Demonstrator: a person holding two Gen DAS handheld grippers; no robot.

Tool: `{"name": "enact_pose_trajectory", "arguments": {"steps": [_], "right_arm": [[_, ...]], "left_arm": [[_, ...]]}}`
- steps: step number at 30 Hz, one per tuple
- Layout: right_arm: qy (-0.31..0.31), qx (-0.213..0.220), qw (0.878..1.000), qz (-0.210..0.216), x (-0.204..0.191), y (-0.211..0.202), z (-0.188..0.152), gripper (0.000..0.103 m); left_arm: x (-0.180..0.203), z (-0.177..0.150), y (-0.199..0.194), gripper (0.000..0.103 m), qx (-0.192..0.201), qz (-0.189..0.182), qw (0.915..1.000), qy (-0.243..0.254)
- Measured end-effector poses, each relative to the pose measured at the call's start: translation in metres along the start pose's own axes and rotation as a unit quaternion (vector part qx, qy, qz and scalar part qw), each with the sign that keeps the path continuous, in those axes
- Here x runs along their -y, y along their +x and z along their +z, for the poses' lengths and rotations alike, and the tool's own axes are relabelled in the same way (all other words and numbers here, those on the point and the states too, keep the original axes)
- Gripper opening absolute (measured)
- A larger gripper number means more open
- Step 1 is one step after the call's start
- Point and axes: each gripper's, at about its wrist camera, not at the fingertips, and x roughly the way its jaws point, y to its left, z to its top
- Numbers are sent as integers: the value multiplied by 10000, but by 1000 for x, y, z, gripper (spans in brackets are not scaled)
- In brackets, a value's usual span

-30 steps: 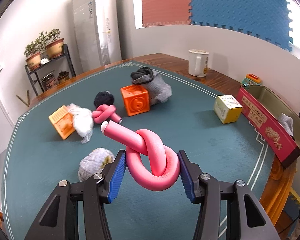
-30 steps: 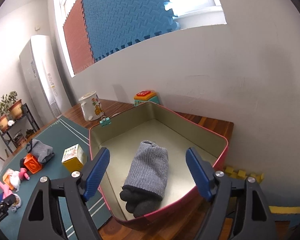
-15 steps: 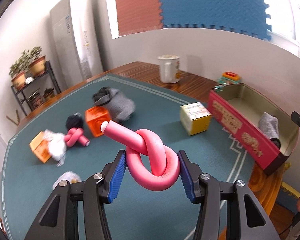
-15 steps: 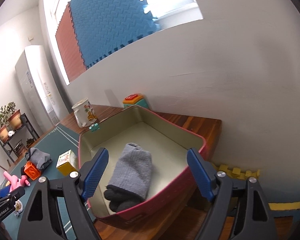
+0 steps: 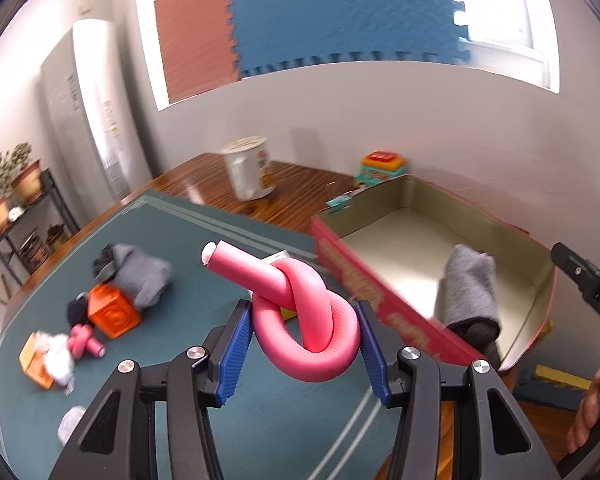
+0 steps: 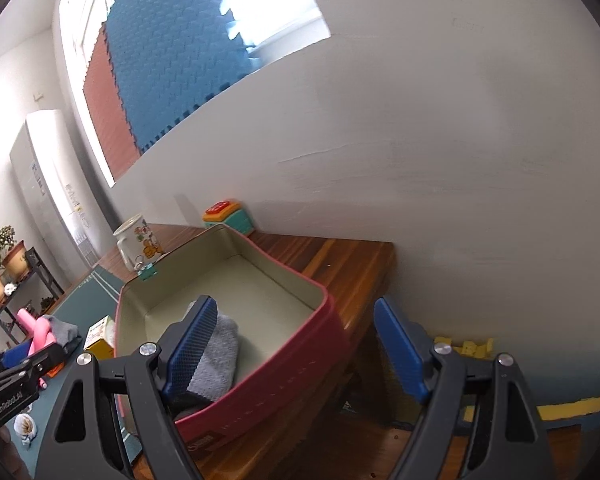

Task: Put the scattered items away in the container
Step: 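Lower the pink foam knot into the red tin and open the left tool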

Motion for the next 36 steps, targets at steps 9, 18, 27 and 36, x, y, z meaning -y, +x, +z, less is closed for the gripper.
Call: {"name": "enact_pose_trajectory", "arguments": {"steps": [9,18,27,36], "right_arm": [[45,-5,10000,-84,10,2,2,84],[44,-72,9999,-101,11,4,0,84],[-8,-106,9999,-37,3,4,-2,84],[-187,-154,9996,151,-21,5,-7,84]], "left_arm": [[41,37,16,53,190,-422,9986,237],[62,55,42,57,81,-1339,9904,323],[47,49,34,86,163,-1178,9928,161],[3,37,32,86,15,-923,9954,-266]]}}
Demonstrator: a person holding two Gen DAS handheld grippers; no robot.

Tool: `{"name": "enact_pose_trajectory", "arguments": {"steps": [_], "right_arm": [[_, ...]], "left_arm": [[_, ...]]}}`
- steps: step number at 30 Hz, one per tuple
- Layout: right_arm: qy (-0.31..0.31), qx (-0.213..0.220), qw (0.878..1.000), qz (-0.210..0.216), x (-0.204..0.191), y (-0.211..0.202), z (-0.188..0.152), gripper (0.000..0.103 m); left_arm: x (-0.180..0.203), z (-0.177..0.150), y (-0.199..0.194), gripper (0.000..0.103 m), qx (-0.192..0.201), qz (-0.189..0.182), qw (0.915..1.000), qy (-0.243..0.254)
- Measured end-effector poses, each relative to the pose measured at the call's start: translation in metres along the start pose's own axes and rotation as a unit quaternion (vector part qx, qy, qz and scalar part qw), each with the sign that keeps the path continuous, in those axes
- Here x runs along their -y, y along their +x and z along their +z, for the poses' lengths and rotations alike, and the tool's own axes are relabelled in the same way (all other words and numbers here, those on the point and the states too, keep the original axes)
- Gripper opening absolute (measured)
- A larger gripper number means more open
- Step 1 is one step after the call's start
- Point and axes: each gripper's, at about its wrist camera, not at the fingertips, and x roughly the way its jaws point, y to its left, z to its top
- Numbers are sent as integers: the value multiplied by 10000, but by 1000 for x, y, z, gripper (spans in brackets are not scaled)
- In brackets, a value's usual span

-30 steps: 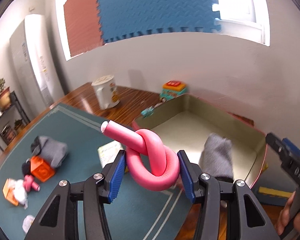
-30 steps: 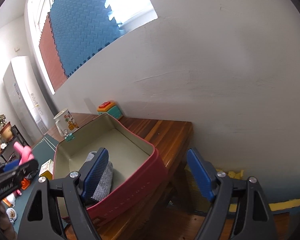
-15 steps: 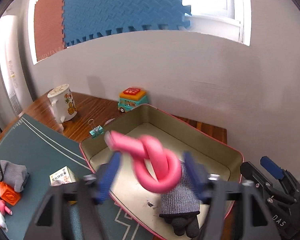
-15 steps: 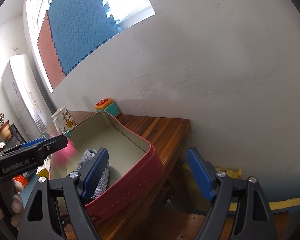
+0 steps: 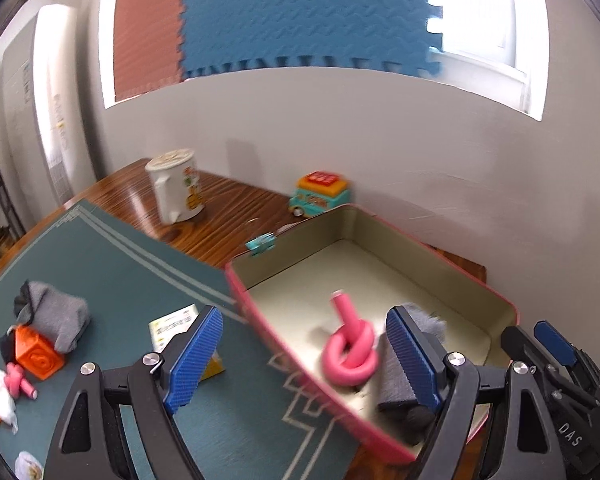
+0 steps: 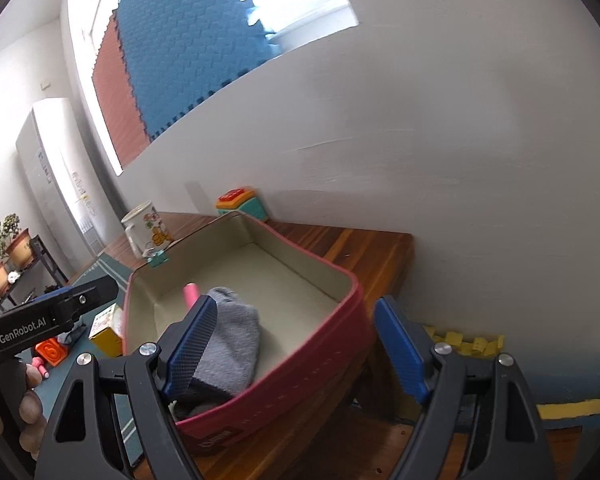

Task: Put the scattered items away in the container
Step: 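Lower the pink foam knot into the red tin and open the left tool, then grasp the rolled grey sock ball with the left tool while the right tool moves to the yellow box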

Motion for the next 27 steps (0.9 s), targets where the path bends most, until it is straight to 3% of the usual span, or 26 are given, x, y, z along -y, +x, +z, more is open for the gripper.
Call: {"name": "enact_pose_trajectory", "arguments": {"steps": [6,10,19,27], "right_arm": [[-186,-20,9996,228,-27,1,-4,84],[-367,-64,9983,453,-53,3,-7,84],[-993,-217,9883,1134,-132,8,-20,84],[-1375,-555,9779,1473,-184,17,-40,84]], "left_arm": [[-52,-22,-22,86,-7,317,9982,-513],[-93,-44,-42,86,-13,739,9934,-874],[-183,-93,-95,86,66,1431,9756,-1662],[-246,-142,-121,86,-137,1713,9587,-2267]]}}
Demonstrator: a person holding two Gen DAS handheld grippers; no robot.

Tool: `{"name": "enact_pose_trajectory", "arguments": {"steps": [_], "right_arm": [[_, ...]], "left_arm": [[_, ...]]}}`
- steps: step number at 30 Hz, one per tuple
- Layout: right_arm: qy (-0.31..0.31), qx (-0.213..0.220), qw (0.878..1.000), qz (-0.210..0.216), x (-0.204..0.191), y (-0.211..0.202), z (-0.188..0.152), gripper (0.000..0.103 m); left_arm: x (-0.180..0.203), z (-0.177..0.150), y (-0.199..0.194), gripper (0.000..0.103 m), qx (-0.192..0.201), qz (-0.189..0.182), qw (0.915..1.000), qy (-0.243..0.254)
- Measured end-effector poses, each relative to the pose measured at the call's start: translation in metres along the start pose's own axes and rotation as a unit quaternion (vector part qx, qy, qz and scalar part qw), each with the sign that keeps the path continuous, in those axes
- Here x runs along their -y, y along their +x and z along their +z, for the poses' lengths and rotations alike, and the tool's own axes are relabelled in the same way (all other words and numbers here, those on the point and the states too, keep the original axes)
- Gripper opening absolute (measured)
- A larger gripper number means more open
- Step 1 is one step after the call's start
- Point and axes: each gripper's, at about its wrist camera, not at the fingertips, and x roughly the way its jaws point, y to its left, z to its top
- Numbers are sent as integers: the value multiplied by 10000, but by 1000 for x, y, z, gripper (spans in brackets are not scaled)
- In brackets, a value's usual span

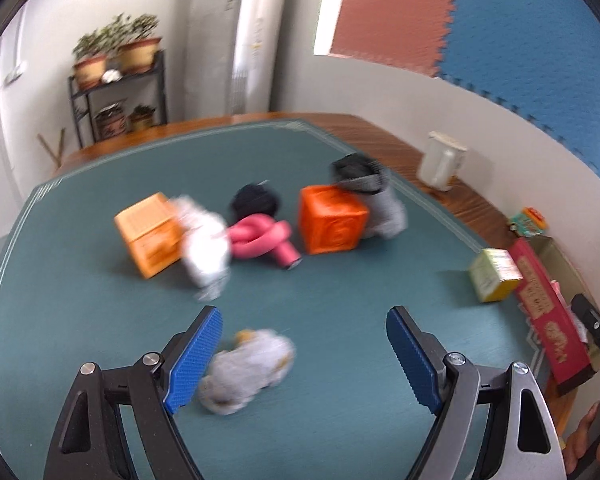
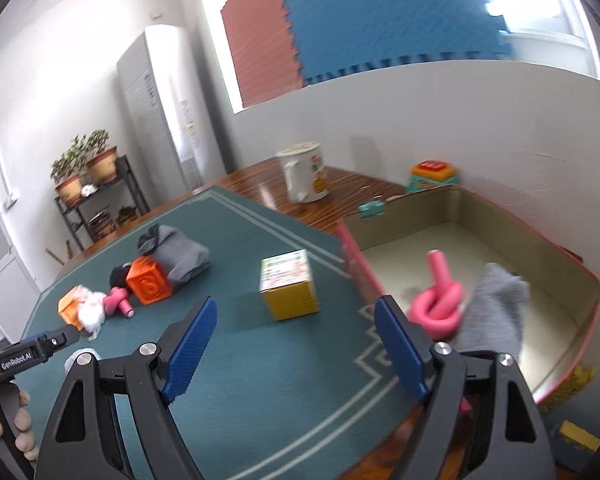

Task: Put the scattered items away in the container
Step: 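Grasp the rolled grey sock ball with the left tool while the right tool moves to the yellow box, then grasp the yellow-and-white medicine box with the right tool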

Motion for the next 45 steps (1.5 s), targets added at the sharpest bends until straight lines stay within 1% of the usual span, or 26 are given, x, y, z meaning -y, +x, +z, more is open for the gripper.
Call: {"name": "enact_pose_trajectory", "arguments": {"steps": [5,11,18,19,20,21,22,25,26,32,36,41,45], "right_arm": [[-223,-123,9997,66,-21,10,-3,84],[-283,-247,9993,67,-27,17,-6,84],[-341,-398,9986,125,-33,27,-9,84],[-353,-423,9984,135,-34,29,-10,84],[-365,-452,9982,155,-35,30,-10,84],[-372,-480,9980,187,-35,32,-10,84],[-366,-505,9978,211,-35,34,-10,84],[-302,-528,9980,185,-32,38,-7,84],[-258,-538,9981,179,-30,40,-4,84],[-121,-590,9980,164,-24,58,13,84],[-97,-722,9973,79,-23,78,19,84],[-26,-918,9957,-128,-18,103,23,84],[-115,-973,9950,-177,-20,115,24,84]], "left_arm": [[-23,-12,15,86,-269,75,9995,-121],[-20,-17,29,86,-435,-15,9991,0],[-18,-23,45,86,-619,37,9981,45],[-18,-24,47,82,-640,45,9979,39],[-19,-25,49,75,-674,44,9977,39],[-19,-25,50,63,-712,59,9974,49],[-19,-25,50,56,-703,94,9975,48],[-22,-25,47,47,-692,30,9976,-30],[-23,-25,47,46,-689,23,9976,-48],[-23,-22,37,45,-573,-3,9983,-100],[-22,-20,31,45,-469,-17,9989,-83],[-24,-20,33,45,-532,-31,9985,-130],[-25,-22,35,45,-598,-42,9981,-138]]}}
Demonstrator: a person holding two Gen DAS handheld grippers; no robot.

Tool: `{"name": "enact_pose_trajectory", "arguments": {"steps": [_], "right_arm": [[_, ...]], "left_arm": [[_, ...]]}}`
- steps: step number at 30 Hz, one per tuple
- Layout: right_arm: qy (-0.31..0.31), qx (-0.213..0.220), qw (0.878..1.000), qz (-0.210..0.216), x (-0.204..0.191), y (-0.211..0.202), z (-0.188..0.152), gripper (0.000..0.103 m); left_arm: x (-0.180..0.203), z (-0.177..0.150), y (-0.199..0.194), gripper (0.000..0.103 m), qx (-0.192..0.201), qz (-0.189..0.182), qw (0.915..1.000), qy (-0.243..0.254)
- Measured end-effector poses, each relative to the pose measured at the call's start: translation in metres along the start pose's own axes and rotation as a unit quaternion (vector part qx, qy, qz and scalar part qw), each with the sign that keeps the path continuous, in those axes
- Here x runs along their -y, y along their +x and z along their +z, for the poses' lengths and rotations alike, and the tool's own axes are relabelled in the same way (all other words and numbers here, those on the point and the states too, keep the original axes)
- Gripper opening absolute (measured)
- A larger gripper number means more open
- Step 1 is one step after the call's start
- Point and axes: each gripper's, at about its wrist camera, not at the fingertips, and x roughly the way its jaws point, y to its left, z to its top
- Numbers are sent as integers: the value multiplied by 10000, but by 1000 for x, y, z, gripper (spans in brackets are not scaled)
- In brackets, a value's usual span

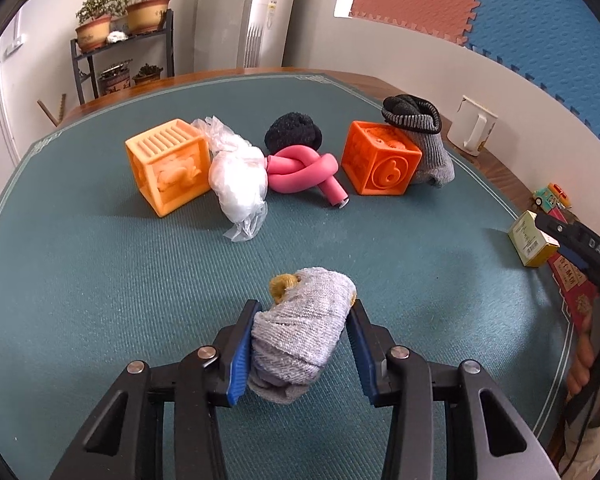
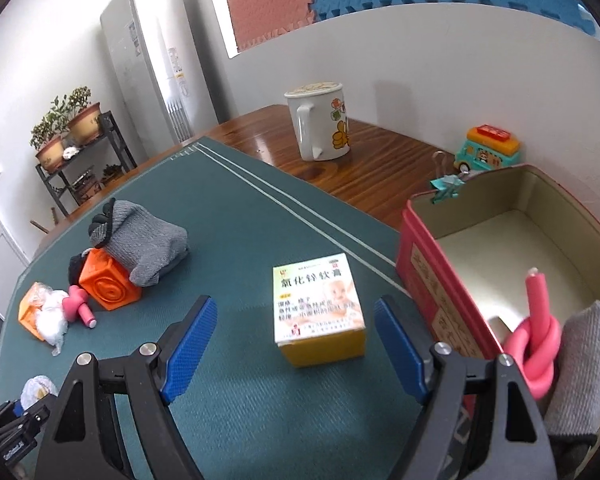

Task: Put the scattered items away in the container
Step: 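Grasp the yellow-and-white medicine box with the right tool, then carry the medicine box into the red tin and open the right tool while the left holds the sock ball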

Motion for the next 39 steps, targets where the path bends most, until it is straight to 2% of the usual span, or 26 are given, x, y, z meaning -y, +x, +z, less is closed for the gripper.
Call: {"name": "enact_pose_trajectory", "arguments": {"steps": [4,6,7,17,32,39], "right_arm": [[-96,-167,9998,-32,-3,13,-1,84],[-89,-280,9996,-10,-1,19,-2,66],[-66,-329,9994,32,0,20,-3,50],[-151,25,9995,284,-4,5,-7,50],[-340,768,9963,193,-6,-65,-21,50],[-52,1065,9943,-3,18,-95,-22,50]], "left_arm": [[2,-1,4,45,-59,-10,10000,19],[2,-1,6,45,-79,-14,10000,15],[2,-1,6,45,-85,-12,10000,13],[5,-1,6,45,-76,0,10000,43],[17,-2,-10,45,166,-119,9997,161],[23,-3,-17,45,261,-167,9993,230]]}}
